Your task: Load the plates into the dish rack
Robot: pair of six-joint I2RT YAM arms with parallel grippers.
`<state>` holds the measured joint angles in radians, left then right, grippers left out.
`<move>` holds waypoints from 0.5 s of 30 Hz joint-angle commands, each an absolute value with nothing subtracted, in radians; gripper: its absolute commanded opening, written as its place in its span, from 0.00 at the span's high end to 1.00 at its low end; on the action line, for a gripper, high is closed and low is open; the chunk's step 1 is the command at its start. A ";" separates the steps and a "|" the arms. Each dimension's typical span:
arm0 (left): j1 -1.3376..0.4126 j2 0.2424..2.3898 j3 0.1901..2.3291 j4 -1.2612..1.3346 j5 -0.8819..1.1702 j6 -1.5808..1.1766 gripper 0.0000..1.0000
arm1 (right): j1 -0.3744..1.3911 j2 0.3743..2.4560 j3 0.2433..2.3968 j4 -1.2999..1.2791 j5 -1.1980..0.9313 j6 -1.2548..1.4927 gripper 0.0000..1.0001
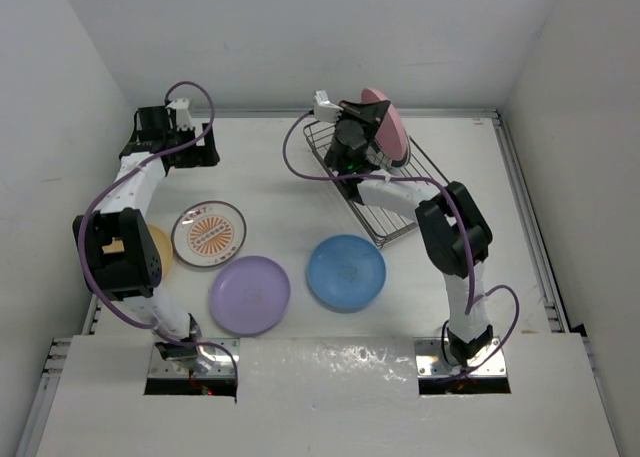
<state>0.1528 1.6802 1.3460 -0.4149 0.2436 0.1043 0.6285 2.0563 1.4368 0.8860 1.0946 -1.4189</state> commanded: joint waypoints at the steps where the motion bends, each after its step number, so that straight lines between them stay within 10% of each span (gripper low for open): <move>1: 0.166 1.680 1.342 -0.383 0.259 0.109 0.03 | 0.638 2.028 1.416 0.999 1.074 -1.473 1.00; 15: 0.166 1.654 1.312 -0.390 0.281 0.104 0.03 | 0.634 2.101 1.385 1.013 1.052 -1.451 1.00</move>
<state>0.1528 1.6814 1.3212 -0.4149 0.2573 0.1043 0.6312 2.1052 1.3731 0.9840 1.0653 -1.4929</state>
